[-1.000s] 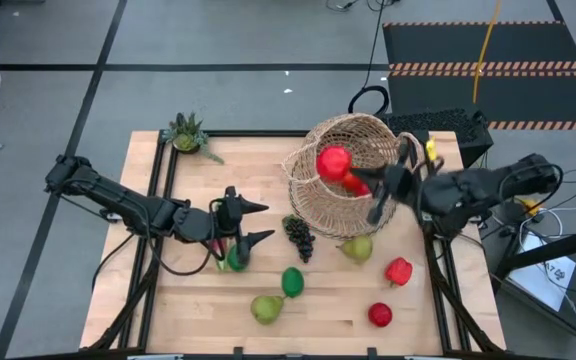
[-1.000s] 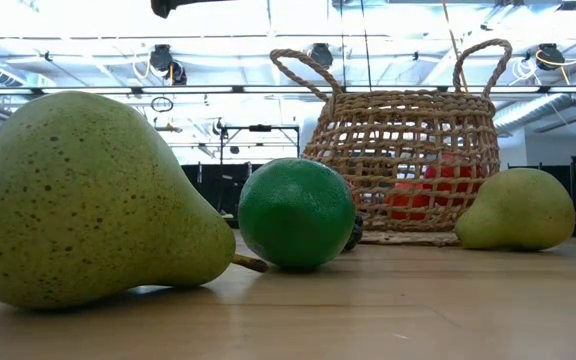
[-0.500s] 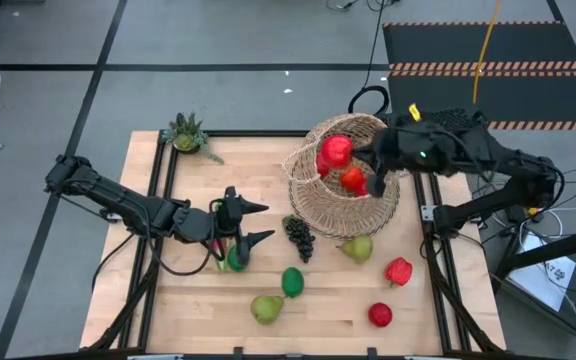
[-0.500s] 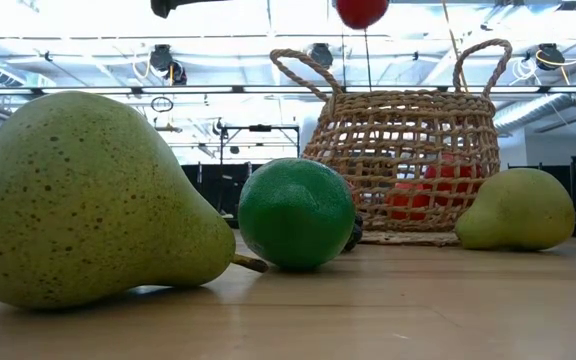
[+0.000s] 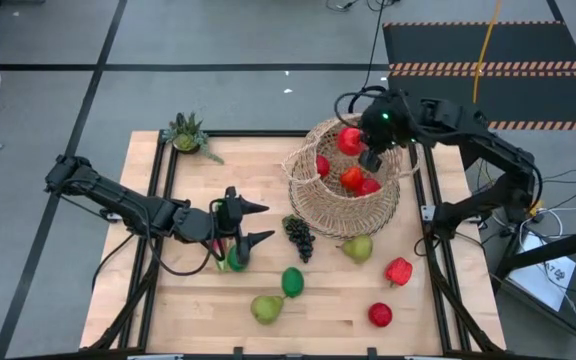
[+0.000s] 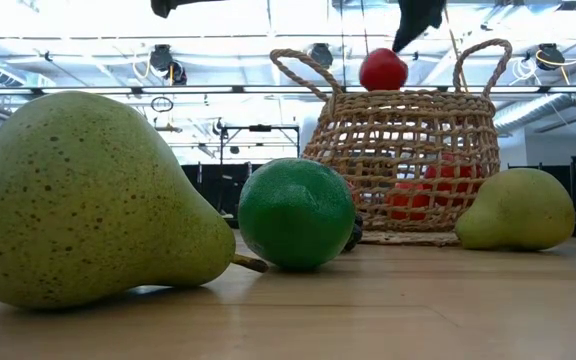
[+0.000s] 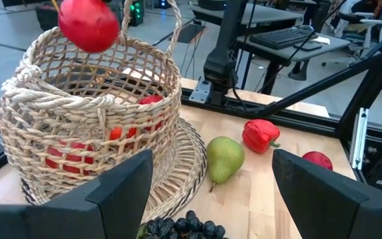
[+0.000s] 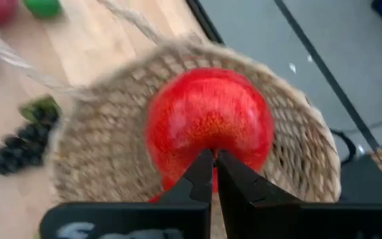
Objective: Build produce basket
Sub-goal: Put the red apple into the brown basket
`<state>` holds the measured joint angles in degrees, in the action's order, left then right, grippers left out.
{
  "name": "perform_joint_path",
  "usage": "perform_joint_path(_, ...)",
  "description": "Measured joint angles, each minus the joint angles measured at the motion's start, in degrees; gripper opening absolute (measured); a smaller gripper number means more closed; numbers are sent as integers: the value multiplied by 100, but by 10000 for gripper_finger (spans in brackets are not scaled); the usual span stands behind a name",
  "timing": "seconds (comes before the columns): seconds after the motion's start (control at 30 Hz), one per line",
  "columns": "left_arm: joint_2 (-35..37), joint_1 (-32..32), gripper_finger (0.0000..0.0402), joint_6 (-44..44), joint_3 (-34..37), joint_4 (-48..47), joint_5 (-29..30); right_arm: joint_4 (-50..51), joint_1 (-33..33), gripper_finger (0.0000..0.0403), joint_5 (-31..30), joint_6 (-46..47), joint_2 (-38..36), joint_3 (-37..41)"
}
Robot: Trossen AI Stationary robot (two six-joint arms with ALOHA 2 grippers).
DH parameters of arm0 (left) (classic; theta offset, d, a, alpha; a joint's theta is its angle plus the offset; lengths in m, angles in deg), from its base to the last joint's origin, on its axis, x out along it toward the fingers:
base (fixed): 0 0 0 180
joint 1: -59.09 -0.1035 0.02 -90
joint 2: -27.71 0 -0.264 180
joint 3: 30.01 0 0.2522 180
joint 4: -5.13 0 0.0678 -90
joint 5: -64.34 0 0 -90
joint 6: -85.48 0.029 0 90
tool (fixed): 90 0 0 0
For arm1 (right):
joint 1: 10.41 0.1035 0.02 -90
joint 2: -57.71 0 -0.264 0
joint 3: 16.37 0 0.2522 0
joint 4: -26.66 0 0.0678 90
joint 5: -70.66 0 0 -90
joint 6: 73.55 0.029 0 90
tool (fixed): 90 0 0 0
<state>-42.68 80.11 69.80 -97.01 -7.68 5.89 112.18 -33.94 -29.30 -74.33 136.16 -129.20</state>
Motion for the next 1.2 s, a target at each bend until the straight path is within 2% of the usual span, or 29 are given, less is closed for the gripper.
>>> perform_joint_path(0.27,0,-1,305,0,-1,-85,-4,195,-468,4,110,-253,516,2)
perform_joint_path(0.57,0,-1,305,0,1,-97,-9,128,-682,4,106,-337,1017,54)
perform_joint_path(1.2,0,1,305,21,0,-137,-15,-1164,-682,9,106,-299,1031,1426)
